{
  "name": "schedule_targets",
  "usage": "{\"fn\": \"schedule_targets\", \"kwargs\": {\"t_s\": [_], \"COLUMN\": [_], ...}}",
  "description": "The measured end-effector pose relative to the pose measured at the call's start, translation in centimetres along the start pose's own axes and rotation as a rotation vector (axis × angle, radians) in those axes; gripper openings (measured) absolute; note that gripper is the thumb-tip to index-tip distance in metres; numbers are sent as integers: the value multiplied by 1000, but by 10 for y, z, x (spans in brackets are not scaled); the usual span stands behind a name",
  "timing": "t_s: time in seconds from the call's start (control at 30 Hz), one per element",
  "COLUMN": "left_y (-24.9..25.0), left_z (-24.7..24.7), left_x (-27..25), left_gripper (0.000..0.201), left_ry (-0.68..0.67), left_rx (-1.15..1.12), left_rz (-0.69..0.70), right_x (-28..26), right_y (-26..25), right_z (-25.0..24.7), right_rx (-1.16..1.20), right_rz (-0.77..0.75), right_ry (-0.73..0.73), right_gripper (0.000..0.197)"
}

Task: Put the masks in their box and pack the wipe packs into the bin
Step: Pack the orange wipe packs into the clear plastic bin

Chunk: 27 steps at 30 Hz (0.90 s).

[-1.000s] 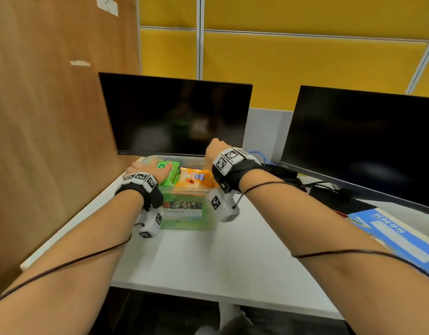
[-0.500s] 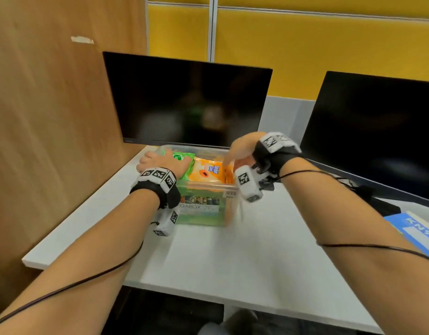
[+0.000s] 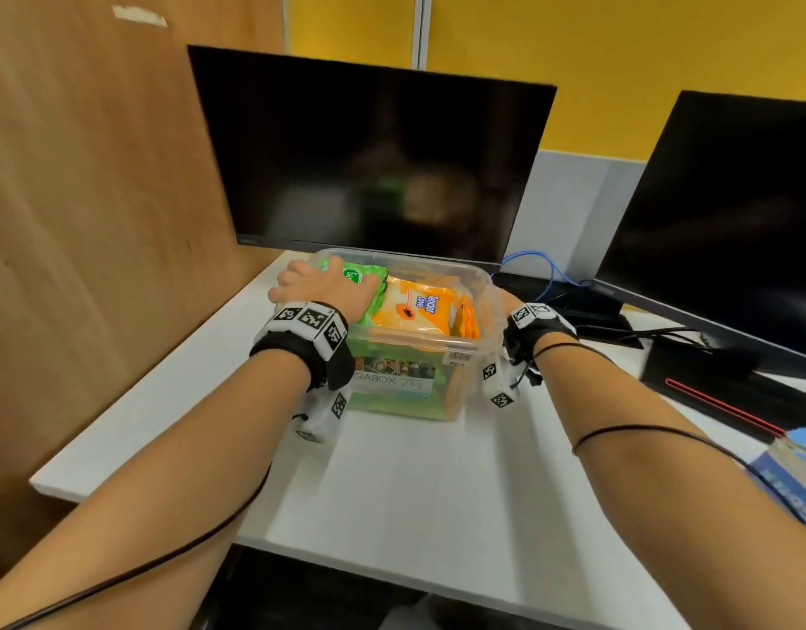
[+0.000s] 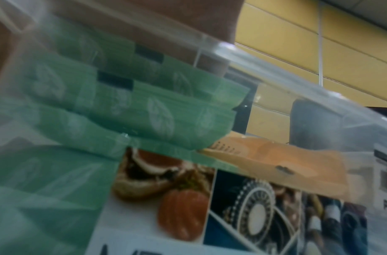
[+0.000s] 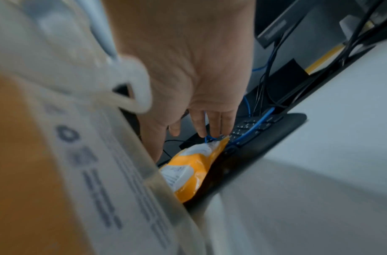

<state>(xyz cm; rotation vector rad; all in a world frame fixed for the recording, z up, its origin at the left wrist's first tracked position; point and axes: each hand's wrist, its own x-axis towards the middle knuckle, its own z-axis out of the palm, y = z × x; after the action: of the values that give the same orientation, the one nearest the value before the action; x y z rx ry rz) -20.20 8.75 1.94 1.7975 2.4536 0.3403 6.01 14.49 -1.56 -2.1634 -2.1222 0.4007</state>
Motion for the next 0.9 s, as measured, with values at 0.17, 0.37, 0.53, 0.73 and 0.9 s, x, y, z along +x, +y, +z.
{"fn": "schedule_targets", "kwargs": {"t_s": [0.17, 0.37, 0.53, 0.73, 0.9], "left_y": [0, 2, 3, 3, 3], "left_z": [3, 3, 2, -1, -1], "left_x": [3, 3, 2, 0, -1], "left_gripper": [73, 72, 70, 68, 67], "left_ry": [18, 26, 26, 29, 22], "left_rx": [1, 20, 25, 16, 2], "left_rz": [-1, -6, -5, -9, -20], "right_x": [-34, -5, -20, -14, -29], "right_y": [-8, -3, -4, 10, 43], "right_z": [-6, 19, 23, 24, -11], "right_rx": [-198, 26, -93, 185, 446], "right_rz": [138, -58, -32, -89, -17], "right_ry": [-102, 45, 89, 238, 438], "right_gripper": [36, 42, 38, 14, 15]}}
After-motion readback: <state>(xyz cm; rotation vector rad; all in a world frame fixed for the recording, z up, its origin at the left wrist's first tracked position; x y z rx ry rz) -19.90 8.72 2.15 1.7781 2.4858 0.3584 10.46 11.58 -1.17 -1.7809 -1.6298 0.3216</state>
